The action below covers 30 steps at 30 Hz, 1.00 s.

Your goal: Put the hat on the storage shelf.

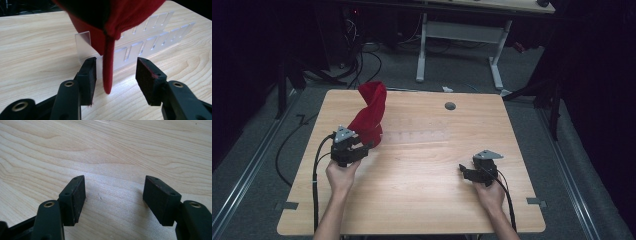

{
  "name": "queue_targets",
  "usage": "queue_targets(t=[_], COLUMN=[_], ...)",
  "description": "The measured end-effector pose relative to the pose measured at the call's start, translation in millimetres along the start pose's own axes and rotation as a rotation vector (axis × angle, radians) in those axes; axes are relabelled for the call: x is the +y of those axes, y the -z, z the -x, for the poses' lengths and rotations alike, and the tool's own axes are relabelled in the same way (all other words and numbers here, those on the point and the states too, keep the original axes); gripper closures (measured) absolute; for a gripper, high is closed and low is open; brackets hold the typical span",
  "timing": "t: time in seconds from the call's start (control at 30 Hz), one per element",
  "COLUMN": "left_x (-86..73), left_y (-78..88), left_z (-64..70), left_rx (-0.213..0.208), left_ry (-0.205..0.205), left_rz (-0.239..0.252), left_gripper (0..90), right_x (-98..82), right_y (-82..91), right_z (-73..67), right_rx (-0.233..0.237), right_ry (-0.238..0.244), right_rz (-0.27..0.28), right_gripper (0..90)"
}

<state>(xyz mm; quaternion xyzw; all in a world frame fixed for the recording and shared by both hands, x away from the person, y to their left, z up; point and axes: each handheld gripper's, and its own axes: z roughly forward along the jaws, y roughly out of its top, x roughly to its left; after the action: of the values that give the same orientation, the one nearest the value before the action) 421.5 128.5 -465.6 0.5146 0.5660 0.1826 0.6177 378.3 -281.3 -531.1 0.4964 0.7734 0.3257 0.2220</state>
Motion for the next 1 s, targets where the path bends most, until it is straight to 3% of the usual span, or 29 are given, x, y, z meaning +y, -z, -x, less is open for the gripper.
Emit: queue_targets(t=[0.1,0.3,0.7,1.0], left_x=[-0.5,-0.8,-7.6,-21.1], left_y=[3.9,15.4,31.2,41.4], left_z=[0.6,-2.0,-1.2,2.6], left_rx=[0.000,-0.002,-0.013,-0.025], left_ry=[-0.016,0.006,0.019,0.025], left_rz=[0.008,0.032,0.019,-0.008], left_gripper=[49.7,50.0,49.9,48.3], right_x=[0.0,0.0,0.1,0.1], right_y=[0.0,0.0,-0.1,-0.1], right_z=[0.0,-0.1,-0.2,-0.1], right_rx=[0.000,0.000,0.000,0.000], right_ry=[0.000,0.000,0.000,0.002], right_rz=[0.000,0.000,0.000,0.000], right_gripper=[34.9,34.9,34.9,34.9])
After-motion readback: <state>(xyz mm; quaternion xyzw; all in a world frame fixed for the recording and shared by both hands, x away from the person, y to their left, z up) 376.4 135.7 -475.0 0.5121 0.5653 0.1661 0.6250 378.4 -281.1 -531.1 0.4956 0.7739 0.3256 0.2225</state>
